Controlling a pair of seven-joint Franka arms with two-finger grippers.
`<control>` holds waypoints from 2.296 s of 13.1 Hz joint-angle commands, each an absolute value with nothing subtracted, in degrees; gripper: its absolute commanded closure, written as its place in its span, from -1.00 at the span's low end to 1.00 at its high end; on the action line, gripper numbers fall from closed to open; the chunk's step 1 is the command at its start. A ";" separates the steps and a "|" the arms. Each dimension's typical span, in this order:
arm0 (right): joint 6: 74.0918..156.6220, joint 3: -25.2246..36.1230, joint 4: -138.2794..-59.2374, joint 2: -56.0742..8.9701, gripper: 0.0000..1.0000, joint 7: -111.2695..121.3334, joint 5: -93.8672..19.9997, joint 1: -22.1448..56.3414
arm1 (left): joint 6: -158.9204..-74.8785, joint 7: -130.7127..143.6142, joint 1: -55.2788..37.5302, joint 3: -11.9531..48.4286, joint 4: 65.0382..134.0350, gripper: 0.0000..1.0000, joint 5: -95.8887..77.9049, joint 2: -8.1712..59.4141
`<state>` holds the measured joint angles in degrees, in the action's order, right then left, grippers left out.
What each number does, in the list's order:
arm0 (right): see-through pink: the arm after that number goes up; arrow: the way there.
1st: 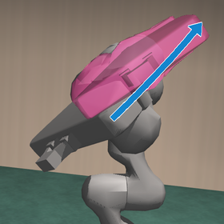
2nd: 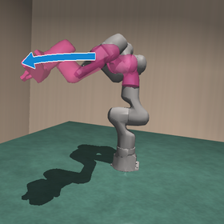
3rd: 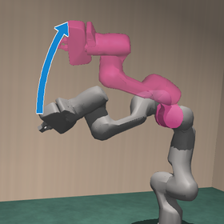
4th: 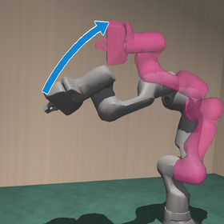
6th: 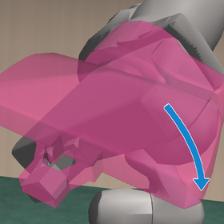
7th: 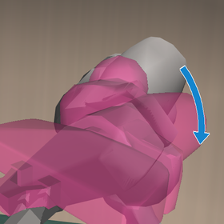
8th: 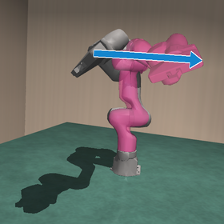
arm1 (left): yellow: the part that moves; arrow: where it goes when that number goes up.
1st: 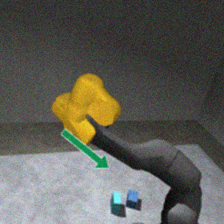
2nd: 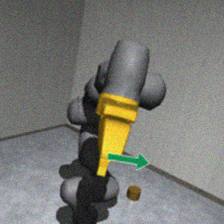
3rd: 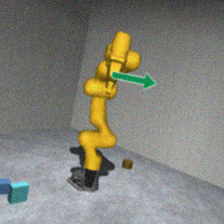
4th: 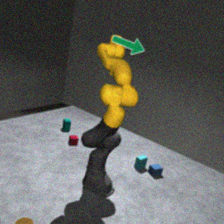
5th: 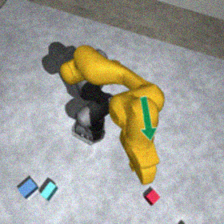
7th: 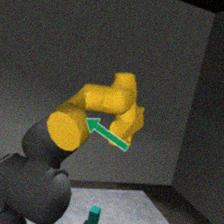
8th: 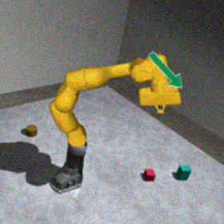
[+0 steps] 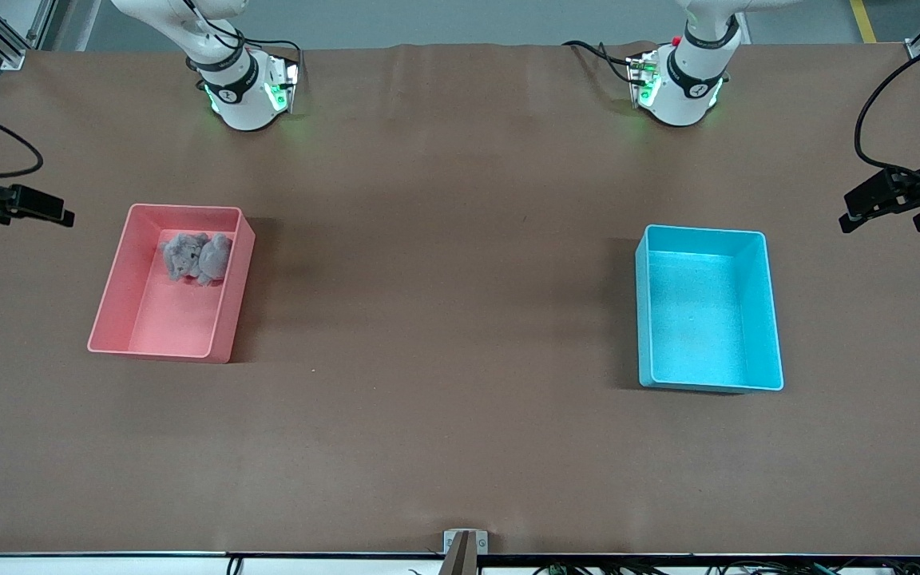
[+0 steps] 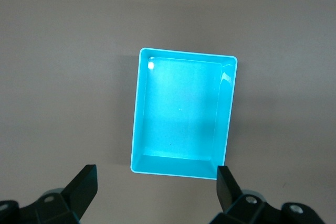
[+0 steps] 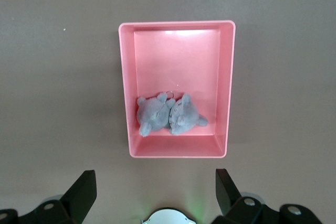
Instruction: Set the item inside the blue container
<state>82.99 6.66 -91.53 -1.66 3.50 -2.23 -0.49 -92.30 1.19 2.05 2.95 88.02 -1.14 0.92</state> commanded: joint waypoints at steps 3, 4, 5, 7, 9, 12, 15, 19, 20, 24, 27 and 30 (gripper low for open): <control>84.20 6.50 -95.71 3.16 -1.00 5.89 -0.62 -0.79 | -92.20 1.84 1.85 3.25 87.01 -1.00 -1.67 1.32; 84.20 6.59 -95.71 3.51 -1.00 5.89 -0.53 -0.88 | -92.20 1.85 2.02 3.25 87.01 -1.00 -1.76 1.41; 84.20 6.59 -95.71 3.78 -1.00 5.98 -0.53 -0.97 | -92.20 1.85 2.11 3.25 87.01 -1.00 -1.58 1.41; 84.11 6.59 -95.71 4.83 -1.00 5.98 -0.53 -0.88 | -92.20 1.85 2.02 3.25 87.01 -1.00 -1.58 1.41; 84.11 6.59 -95.54 5.88 -1.00 6.06 -0.53 -0.88 | -92.20 1.85 2.11 3.25 87.01 -1.00 -1.58 1.41; 84.20 6.50 -95.01 7.12 -1.00 6.06 0.61 -0.79 | -92.20 1.76 2.28 3.25 87.01 -1.00 -1.58 1.41; 83.76 6.50 -93.35 7.03 -1.00 6.06 0.70 -0.70 | -92.20 1.76 2.37 3.25 87.01 -1.00 -1.58 1.41; 79.03 6.50 -89.75 6.68 -1.00 5.98 0.18 -0.70 | -92.20 1.58 2.37 3.16 87.01 -1.00 -1.49 2.02; 78.49 6.50 -89.21 6.68 -1.00 5.80 0.00 -0.70 | -92.20 1.58 2.46 3.16 87.01 -1.00 -1.49 2.02; 76.99 6.42 -89.30 6.68 -1.00 5.62 -0.35 -0.53 | -92.20 1.49 2.46 3.16 87.01 -1.00 -1.49 2.02; 78.65 6.50 -89.21 6.68 -1.00 5.71 -0.26 -0.61 | -92.20 1.49 2.46 3.16 87.01 -1.00 -1.49 2.02; 79.45 6.68 -88.86 2.93 -1.00 5.62 -0.35 -0.79 | -92.20 1.58 2.46 3.16 87.01 -1.00 -1.58 2.02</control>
